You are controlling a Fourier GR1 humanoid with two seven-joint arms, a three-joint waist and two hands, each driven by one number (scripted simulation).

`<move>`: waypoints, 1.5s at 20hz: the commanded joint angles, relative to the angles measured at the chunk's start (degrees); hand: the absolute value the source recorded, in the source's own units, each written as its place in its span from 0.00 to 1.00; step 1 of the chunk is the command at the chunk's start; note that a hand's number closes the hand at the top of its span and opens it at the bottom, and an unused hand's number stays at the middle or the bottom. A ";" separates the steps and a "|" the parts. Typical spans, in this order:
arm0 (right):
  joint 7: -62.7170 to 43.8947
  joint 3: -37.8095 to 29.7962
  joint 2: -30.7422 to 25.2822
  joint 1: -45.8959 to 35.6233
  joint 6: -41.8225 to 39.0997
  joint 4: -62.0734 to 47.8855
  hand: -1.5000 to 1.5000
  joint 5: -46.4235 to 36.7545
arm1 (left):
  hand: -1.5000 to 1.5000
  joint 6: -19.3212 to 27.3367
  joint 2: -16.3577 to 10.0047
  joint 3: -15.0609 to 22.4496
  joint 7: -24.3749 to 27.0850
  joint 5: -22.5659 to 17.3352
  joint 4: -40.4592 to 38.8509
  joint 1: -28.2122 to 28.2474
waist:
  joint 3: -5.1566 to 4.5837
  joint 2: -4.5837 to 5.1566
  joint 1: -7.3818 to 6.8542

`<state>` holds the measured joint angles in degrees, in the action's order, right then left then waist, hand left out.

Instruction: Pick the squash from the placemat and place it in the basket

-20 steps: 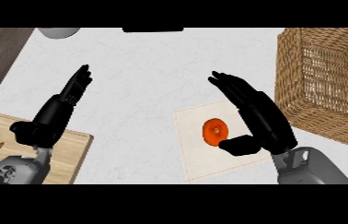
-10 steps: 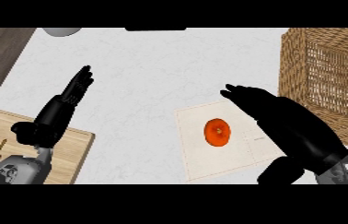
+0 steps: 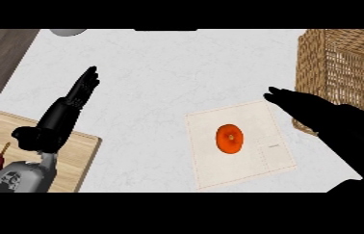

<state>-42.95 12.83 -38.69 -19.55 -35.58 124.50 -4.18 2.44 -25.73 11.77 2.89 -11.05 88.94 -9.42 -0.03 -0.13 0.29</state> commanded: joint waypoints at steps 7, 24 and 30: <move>15.01 1.55 9.43 7.41 4.92 -9.05 0.00 -16.54 | 0.50 -2.22 2.71 -1.98 -0.38 3.15 2.72 2.84 | 0.07 0.16 -0.64; 37.40 4.22 19.28 10.82 19.22 -29.60 0.00 -36.31 | 0.50 -6.59 7.36 -6.48 -5.78 7.16 6.83 2.55 | 0.05 0.10 -0.51; 37.12 3.56 23.25 8.75 16.05 -27.63 0.00 -36.46 | 0.50 -9.56 8.34 -9.87 -6.59 7.90 0.96 -3.71 | 0.04 0.11 -0.26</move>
<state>-7.50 18.33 -16.01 -9.59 -17.35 96.82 -41.26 -5.55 -17.47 3.72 0.24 -2.70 89.31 -10.04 0.01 0.01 -0.06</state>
